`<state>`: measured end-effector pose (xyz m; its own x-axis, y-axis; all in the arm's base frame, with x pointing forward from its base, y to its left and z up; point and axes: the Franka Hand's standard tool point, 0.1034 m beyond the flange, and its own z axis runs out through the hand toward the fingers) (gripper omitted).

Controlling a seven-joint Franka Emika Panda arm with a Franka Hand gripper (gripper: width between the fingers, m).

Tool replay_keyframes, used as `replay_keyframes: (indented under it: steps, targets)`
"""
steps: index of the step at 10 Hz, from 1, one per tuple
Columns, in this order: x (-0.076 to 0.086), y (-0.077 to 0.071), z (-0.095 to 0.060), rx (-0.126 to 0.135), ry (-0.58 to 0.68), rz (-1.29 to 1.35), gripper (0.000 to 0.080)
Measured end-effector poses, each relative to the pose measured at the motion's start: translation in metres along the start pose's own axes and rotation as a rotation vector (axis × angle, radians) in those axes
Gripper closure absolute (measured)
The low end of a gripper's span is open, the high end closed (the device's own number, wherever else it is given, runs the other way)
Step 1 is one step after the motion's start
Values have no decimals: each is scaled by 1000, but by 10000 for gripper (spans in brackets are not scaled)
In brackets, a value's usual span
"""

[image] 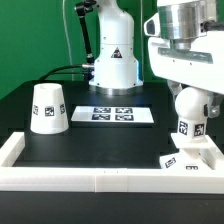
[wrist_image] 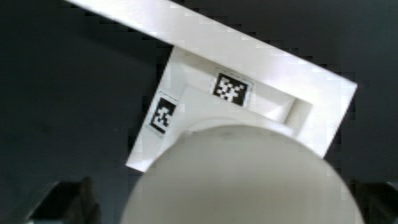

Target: Assemble lamp

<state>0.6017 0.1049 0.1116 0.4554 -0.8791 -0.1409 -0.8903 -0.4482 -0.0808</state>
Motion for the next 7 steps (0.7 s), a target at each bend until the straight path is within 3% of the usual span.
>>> replay_keyframes:
  steps: [7]
  targets:
    - [0,0,1,1,18,-768,100]
